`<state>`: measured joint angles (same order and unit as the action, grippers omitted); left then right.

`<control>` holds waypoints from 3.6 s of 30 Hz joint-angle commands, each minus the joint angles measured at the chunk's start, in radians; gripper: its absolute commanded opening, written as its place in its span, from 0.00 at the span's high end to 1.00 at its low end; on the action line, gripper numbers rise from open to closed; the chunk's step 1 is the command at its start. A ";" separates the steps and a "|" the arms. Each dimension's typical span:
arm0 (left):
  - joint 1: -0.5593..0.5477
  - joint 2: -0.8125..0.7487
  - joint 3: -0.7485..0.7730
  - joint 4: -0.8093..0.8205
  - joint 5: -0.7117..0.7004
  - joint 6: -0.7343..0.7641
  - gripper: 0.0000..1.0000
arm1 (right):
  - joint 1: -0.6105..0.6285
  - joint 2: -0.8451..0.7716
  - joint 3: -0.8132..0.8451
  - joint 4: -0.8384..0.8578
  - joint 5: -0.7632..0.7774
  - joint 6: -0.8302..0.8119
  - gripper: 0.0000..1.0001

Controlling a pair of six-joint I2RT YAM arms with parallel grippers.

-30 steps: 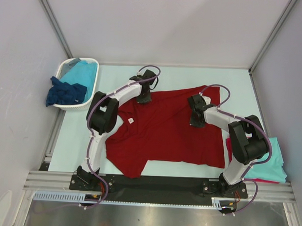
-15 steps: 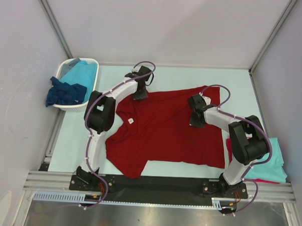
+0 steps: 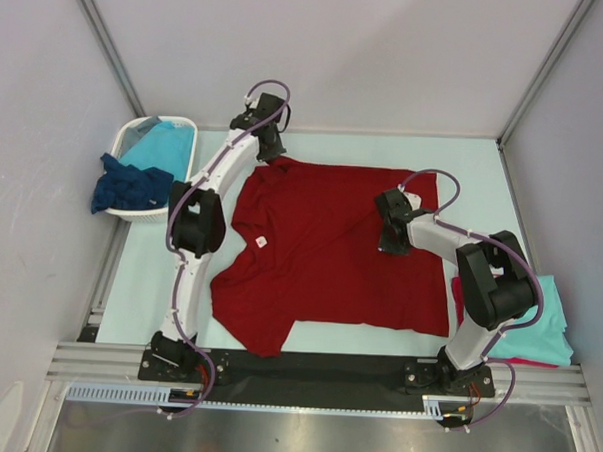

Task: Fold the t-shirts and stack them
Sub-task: Flatten out the tshirt

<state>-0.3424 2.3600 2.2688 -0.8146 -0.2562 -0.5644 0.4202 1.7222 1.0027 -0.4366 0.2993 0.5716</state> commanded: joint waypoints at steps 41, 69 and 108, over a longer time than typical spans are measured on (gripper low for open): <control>-0.006 -0.398 -0.457 0.155 0.042 0.009 0.25 | 0.034 0.076 0.269 -0.140 0.052 0.013 0.85; -0.228 -0.763 -1.095 0.249 0.029 -0.025 0.38 | -0.132 0.651 1.169 -0.333 0.066 -0.099 0.81; -0.262 -0.648 -1.170 0.219 0.184 -0.034 1.00 | -0.198 0.820 1.264 -0.337 0.037 -0.104 1.00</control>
<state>-0.5961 1.6901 1.1011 -0.5938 -0.1101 -0.5846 0.2333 2.5080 2.2242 -0.7689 0.3424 0.4694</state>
